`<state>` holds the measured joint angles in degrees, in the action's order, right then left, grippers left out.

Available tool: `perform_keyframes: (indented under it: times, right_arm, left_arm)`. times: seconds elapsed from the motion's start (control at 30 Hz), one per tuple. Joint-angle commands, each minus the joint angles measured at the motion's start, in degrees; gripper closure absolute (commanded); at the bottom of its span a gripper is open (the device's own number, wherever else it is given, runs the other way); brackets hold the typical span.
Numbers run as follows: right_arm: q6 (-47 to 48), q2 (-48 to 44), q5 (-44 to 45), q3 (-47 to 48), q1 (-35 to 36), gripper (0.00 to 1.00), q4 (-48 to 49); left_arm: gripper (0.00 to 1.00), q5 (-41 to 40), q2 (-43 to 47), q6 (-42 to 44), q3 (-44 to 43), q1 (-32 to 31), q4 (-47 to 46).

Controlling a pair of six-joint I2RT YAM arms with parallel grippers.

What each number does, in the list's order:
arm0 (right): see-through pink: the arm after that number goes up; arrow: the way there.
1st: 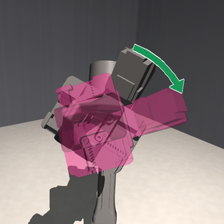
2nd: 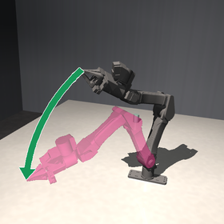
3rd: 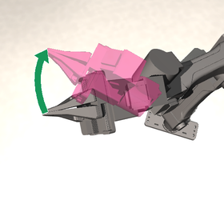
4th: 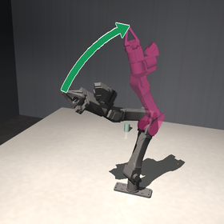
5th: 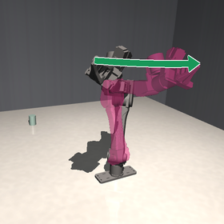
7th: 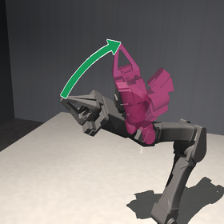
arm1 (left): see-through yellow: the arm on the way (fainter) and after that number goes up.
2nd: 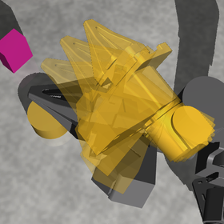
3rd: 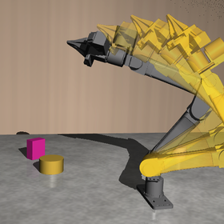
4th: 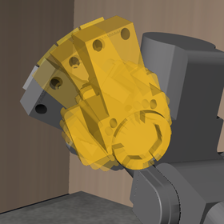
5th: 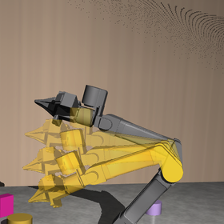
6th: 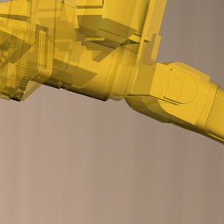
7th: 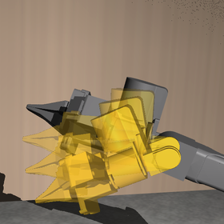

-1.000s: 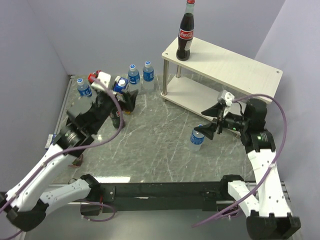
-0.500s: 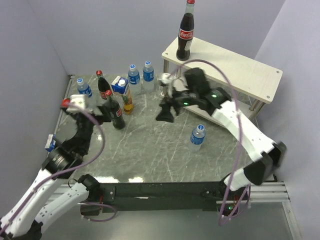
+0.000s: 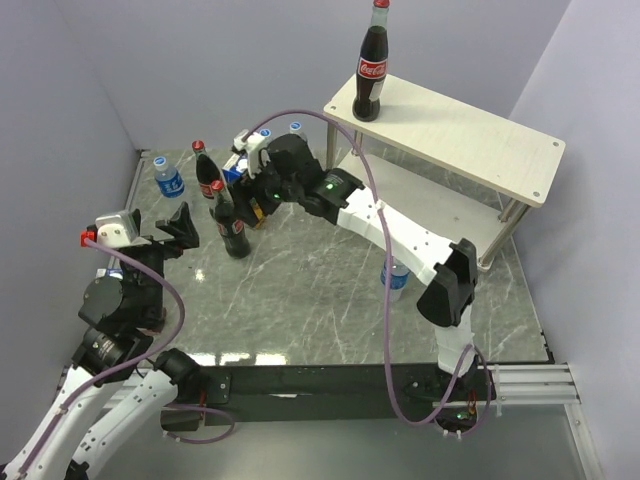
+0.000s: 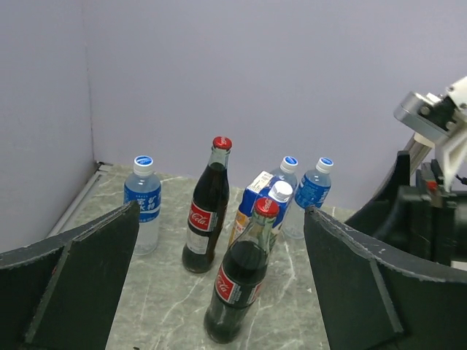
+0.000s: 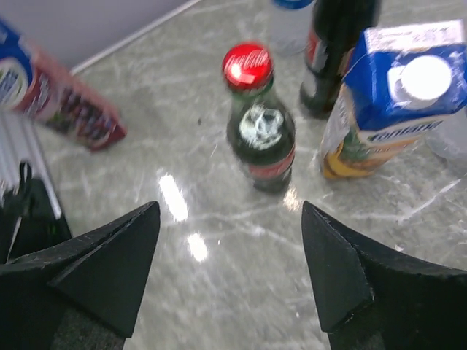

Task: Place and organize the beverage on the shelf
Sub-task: Pick up the drink from the center of the board.

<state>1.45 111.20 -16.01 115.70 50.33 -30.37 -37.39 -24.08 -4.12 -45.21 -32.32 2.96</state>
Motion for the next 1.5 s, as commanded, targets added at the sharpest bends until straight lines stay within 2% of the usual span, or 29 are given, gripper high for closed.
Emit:
perform_keyframes:
  times: [0.0,0.3,0.6,0.8,0.97,1.1,1.17,1.2,1.27,1.3,1.4,1.47]
  right_arm:
    - [-5.31,1.73,8.71,4.44,1.35,0.15,8.48]
    - [-8.83,10.78,9.24,13.66,2.14,0.15,10.50]
    - [-9.54,15.89,9.42,18.24,2.67,0.17,12.35]
    - [-8.49,18.70,11.70,20.09,3.37,0.23,13.23]
    - [-7.70,19.67,12.84,20.88,3.64,0.35,13.93]
    - [-7.08,20.20,12.85,20.88,3.99,0.40,14.02]
    - [-6.82,20.37,12.76,21.06,4.17,0.48,14.02]
    - [-6.55,20.38,12.50,21.32,4.25,0.60,13.94]
    - [-5.68,20.29,11.80,21.67,4.25,0.74,13.41]
    - [-5.24,19.85,11.10,22.37,4.25,0.86,13.15]
    - [-3.04,17.49,9.42,22.90,4.25,1.00,11.21]
    - [-1.99,14.77,8.19,22.64,3.90,1.00,9.90]
  left_arm:
    - [0.00,0.82,0.34,-0.18,0.04,0.85,-2.43]
    - [0.01,1.53,1.66,-0.19,0.83,1.38,-2.61]
    - [0.01,1.79,2.01,-0.01,1.09,1.47,-2.52]
    - [0.01,1.70,1.93,0.25,1.18,1.47,-4.02]
    - [0.00,1.79,1.93,0.34,1.44,1.55,-4.10]
    - [0.01,1.97,1.84,0.16,1.35,1.73,-4.10]
    - [0.01,2.05,1.84,0.25,1.35,1.73,-4.19]
    - [0.00,2.05,1.84,0.25,1.35,1.82,-4.19]
    - [0.01,2.05,1.75,0.34,1.53,1.82,-4.28]
    - [0.01,2.14,1.75,0.34,1.62,1.82,-4.28]
    - [0.01,2.49,1.66,0.43,1.71,1.82,-4.28]
    - [0.00,2.84,1.40,0.34,1.71,1.82,-4.28]
